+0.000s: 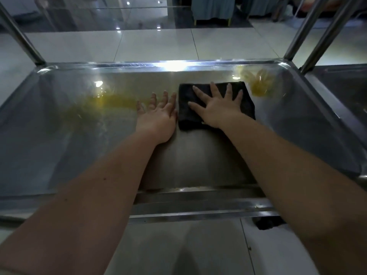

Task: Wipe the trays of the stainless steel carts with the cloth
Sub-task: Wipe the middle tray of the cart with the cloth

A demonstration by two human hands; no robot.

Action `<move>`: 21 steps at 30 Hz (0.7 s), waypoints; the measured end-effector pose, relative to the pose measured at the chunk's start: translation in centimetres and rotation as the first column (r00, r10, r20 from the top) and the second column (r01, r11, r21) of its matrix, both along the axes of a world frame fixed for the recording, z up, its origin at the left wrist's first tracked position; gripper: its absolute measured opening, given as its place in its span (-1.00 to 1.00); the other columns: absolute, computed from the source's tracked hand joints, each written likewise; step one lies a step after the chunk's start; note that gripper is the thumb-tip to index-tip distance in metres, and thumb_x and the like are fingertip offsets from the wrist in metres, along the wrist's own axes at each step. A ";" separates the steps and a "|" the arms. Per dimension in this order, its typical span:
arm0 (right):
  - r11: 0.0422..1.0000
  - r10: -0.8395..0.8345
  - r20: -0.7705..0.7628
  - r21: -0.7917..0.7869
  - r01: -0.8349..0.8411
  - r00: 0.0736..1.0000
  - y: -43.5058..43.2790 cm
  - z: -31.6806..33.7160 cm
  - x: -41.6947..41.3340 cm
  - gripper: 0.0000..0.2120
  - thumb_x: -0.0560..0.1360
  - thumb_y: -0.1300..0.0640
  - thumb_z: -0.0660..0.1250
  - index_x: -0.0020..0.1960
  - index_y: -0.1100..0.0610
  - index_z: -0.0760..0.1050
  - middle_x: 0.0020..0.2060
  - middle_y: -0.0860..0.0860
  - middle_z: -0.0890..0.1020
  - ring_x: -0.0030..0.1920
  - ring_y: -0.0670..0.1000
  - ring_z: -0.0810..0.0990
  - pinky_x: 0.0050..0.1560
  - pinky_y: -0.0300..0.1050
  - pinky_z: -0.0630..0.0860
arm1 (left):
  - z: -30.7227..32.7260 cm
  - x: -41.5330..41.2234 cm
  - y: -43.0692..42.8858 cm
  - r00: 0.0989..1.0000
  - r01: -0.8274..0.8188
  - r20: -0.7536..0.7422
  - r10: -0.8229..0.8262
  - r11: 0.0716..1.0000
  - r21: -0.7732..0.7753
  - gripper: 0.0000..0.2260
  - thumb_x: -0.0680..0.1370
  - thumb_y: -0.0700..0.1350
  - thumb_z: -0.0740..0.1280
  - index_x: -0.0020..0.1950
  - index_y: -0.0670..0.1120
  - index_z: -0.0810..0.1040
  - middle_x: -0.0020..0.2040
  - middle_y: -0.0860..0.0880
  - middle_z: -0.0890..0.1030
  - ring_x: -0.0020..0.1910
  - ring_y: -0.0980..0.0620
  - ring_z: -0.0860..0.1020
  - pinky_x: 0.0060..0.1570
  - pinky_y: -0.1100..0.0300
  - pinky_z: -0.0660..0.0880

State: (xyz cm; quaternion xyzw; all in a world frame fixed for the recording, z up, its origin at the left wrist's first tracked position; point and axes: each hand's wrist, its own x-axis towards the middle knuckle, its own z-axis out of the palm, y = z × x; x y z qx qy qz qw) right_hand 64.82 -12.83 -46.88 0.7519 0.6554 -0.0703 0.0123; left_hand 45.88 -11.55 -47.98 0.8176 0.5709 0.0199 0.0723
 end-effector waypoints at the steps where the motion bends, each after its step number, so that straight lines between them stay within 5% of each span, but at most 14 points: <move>1: 0.999 -0.047 -0.009 -0.006 0.046 0.999 1.6 0.1 -0.6 -0.35 0.47 -0.50 -0.20 0.51 -0.37 -0.21 0.59 -0.01 -0.17 0.51 0.36 -0.27 0.38 0.48 -0.33 | -0.1 0.0 -0.1 1.000 -0.006 0.006 0.006 1.000 0.000 -0.51 0.69 0.08 -0.13 0.60 0.12 -0.19 0.62 0.08 -0.15 0.58 -0.07 -0.20 0.47 -0.25 -0.25; 6: 0.998 -0.063 -0.006 -0.024 0.063 0.998 2.2 0.4 -2.0 -0.34 0.48 -0.49 -0.18 0.53 -0.35 -0.17 0.59 0.00 -0.16 0.51 0.36 -0.27 0.36 0.50 -0.34 | 0.2 -0.1 -0.1 0.999 -0.032 0.005 0.032 0.999 0.001 -0.48 0.68 0.04 -0.07 0.60 0.09 -0.18 0.61 0.09 -0.16 0.58 -0.04 -0.21 0.48 -0.23 -0.23; 11: 0.998 0.065 0.009 -0.023 -0.065 0.998 -8.3 0.2 -0.9 -0.38 0.46 -0.46 -0.27 0.48 -0.39 -0.32 0.58 -0.04 -0.22 0.52 0.31 -0.29 0.40 0.45 -0.30 | 0.2 0.2 0.0 1.000 -0.017 0.007 0.017 1.000 -0.012 -0.52 0.68 0.08 -0.11 0.61 0.11 -0.11 0.61 0.09 -0.16 0.58 -0.07 -0.19 0.47 -0.27 -0.24; 15: 0.982 0.175 -0.043 -0.060 -0.177 0.984 -17.4 0.1 -1.4 -0.36 0.30 -0.56 -0.46 0.36 -0.50 -0.46 0.53 -0.13 -0.35 0.48 0.23 -0.46 0.34 0.32 -0.53 | 0.0 0.4 0.1 1.000 -0.017 -0.012 0.017 1.000 0.000 -0.51 0.67 0.13 -0.13 0.61 0.14 -0.11 0.61 0.08 -0.17 0.58 -0.09 -0.19 0.46 -0.29 -0.25; 21: 0.999 0.030 0.008 -0.039 -0.030 1.000 -7.2 0.3 1.1 -0.37 0.39 -0.52 -0.27 0.43 -0.48 -0.31 0.58 -0.09 -0.21 0.52 0.29 -0.30 0.39 0.43 -0.35 | -0.2 0.3 0.2 1.000 -0.028 -0.013 0.028 1.000 0.012 -0.50 0.65 0.17 -0.14 0.60 0.17 -0.10 0.61 0.09 -0.16 0.58 -0.09 -0.17 0.42 -0.36 -0.26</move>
